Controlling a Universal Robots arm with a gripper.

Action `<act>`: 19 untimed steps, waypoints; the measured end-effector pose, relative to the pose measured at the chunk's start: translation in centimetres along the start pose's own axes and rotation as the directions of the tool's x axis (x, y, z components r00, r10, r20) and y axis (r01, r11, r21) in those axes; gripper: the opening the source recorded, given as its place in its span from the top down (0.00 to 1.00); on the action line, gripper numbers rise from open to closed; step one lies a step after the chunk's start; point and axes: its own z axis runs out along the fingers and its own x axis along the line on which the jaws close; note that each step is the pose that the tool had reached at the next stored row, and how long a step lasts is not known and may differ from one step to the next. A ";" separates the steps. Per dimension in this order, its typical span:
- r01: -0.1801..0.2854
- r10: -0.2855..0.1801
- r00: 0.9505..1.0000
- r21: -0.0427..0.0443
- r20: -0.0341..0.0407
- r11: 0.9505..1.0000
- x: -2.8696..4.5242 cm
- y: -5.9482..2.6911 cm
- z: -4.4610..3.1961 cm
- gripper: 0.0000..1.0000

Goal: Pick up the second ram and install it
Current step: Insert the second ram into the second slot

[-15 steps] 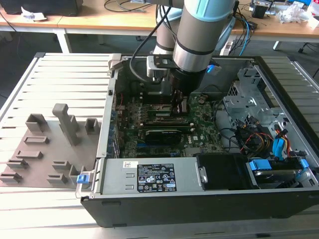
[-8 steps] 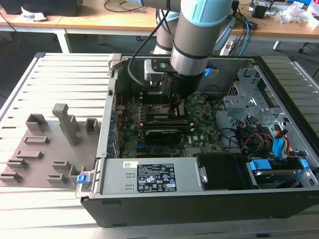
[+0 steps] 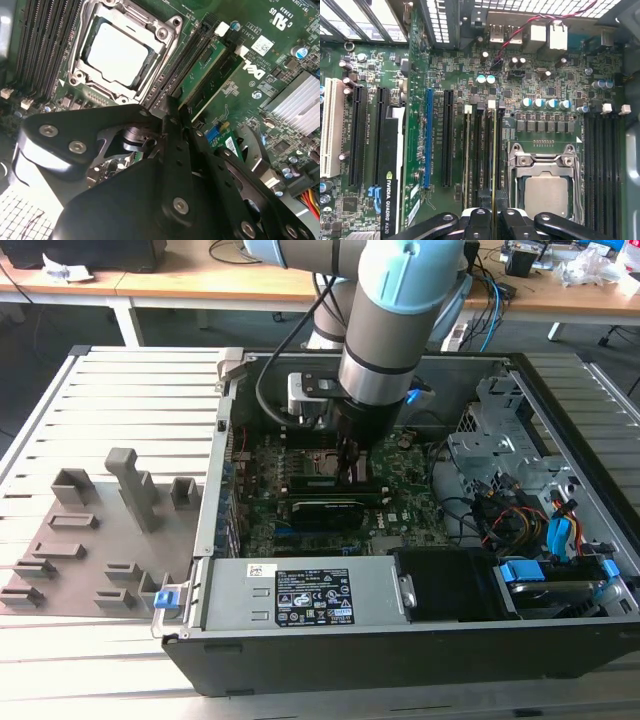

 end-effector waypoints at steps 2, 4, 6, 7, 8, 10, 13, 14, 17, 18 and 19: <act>0.000 0.000 1.000 0.000 0.000 1.000 0.02 -0.01 0.17 0.86; 0.000 0.000 1.000 0.000 -0.001 1.000 0.04 -0.02 0.31 0.86; 0.000 0.000 1.000 0.003 0.000 1.000 0.05 0.07 0.35 0.86; 0.000 0.000 1.000 0.003 0.000 1.000 0.06 0.07 0.35 0.86; 0.000 0.000 1.000 0.003 0.000 1.000 0.06 0.07 0.35 0.86; 0.000 0.000 1.000 0.002 0.000 1.000 0.07 0.07 0.34 0.86; -0.001 0.001 1.000 0.003 -0.006 1.000 0.06 0.07 0.34 0.86; -0.001 0.001 1.000 0.002 -0.008 1.000 0.06 0.07 0.32 0.86; -0.001 0.001 1.000 0.002 -0.009 1.000 0.02 0.07 0.32 0.86; -0.001 0.001 1.000 0.002 -0.008 1.000 -0.03 0.07 0.33 0.86; -0.001 0.001 1.000 0.002 -0.007 1.000 -0.06 0.07 0.34 0.86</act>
